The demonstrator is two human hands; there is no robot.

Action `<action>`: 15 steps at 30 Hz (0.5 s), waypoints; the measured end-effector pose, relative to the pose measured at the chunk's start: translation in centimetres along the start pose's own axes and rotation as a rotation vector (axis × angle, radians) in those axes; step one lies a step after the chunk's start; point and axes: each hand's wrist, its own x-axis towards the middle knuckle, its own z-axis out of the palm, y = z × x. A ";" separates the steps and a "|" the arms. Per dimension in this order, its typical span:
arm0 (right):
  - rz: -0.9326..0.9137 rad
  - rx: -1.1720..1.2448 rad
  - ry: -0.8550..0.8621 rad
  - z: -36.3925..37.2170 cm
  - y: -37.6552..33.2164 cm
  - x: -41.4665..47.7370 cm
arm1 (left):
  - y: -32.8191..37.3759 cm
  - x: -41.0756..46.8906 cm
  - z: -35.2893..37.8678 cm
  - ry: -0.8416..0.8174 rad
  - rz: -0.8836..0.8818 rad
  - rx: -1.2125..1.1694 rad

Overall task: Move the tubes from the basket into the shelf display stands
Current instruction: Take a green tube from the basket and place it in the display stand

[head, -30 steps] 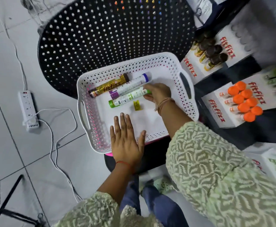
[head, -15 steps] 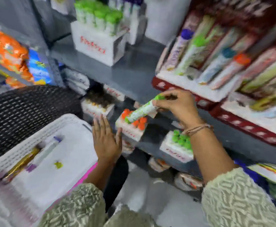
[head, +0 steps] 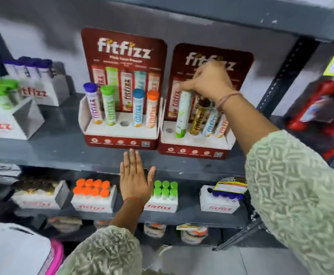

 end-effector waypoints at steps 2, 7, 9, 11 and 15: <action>-0.008 -0.025 -0.052 -0.2 1.0 1.1 | 0.1 -0.1 0.1 -0.028 0.014 0.038; -0.028 -0.116 -0.264 -0.3 2.0 2.3 | 0.4 0.1 0.0 -0.045 0.020 0.069; -0.049 -0.164 -0.298 -0.2 2.2 2.6 | 0.4 0.1 0.0 -0.051 0.019 0.079; -0.061 -0.184 -0.299 -0.1 2.5 2.7 | 0.3 0.1 0.1 -0.055 0.021 0.087; -0.117 -0.200 -0.238 0.2 3.1 2.7 | 0.3 0.2 0.2 -0.052 0.026 0.104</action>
